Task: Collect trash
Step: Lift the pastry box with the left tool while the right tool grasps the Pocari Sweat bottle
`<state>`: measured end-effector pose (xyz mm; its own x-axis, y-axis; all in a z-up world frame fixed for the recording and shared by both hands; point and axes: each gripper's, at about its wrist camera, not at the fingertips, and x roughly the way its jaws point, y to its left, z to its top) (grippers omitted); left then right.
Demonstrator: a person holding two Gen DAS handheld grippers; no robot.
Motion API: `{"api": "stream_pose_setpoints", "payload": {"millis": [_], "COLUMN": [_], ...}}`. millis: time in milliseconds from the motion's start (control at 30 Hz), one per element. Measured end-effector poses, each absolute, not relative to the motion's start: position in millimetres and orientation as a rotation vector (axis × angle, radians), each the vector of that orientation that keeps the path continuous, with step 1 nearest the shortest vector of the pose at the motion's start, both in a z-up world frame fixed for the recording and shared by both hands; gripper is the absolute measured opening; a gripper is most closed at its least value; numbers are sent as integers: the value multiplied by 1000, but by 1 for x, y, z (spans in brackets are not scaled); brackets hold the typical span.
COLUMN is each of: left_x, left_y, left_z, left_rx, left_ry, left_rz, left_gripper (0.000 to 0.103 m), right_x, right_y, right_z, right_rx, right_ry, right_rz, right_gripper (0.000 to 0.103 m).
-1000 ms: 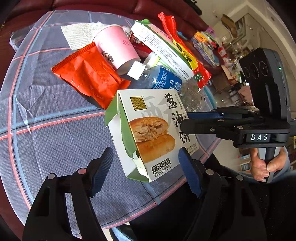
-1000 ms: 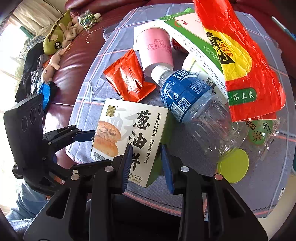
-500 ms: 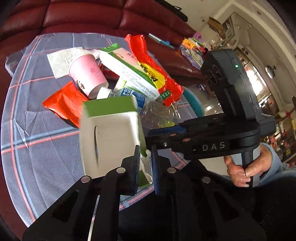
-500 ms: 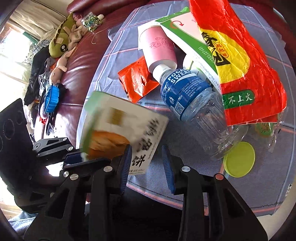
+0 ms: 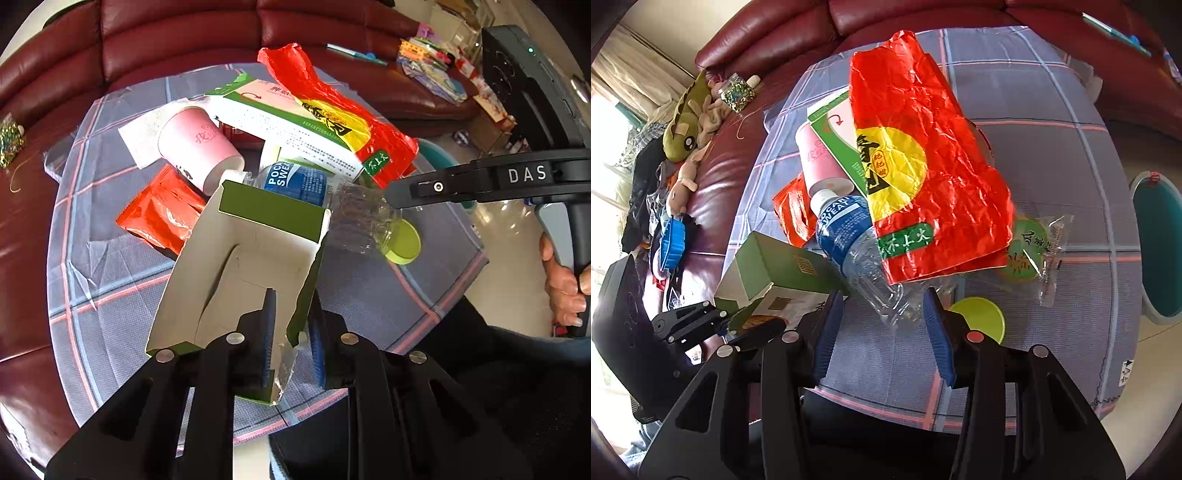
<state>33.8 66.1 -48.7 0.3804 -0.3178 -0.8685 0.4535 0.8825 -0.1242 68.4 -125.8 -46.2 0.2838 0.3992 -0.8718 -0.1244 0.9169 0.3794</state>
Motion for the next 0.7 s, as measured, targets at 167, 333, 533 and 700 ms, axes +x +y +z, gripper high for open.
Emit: {"api": "stream_pose_setpoints", "payload": {"millis": [167, 333, 533, 700], "left_x": [35, 41, 48, 52], "left_y": [59, 98, 126, 130], "left_z": [-50, -29, -36, -56], "left_rx": [196, 44, -56, -31], "left_ry": [1077, 1036, 1059, 1126], "left_rz": [-506, -464, -433, -424], "left_gripper": [3, 3, 3, 8], "right_x": [75, 86, 110, 125], "right_y": [-124, -100, -56, -38], "right_z": [-48, -42, -57, -79], "right_rx": [232, 136, -44, -109], "right_ry": [1242, 1234, 1282, 1352], "right_rz": [373, 433, 474, 466], "right_gripper": [47, 49, 61, 68]}}
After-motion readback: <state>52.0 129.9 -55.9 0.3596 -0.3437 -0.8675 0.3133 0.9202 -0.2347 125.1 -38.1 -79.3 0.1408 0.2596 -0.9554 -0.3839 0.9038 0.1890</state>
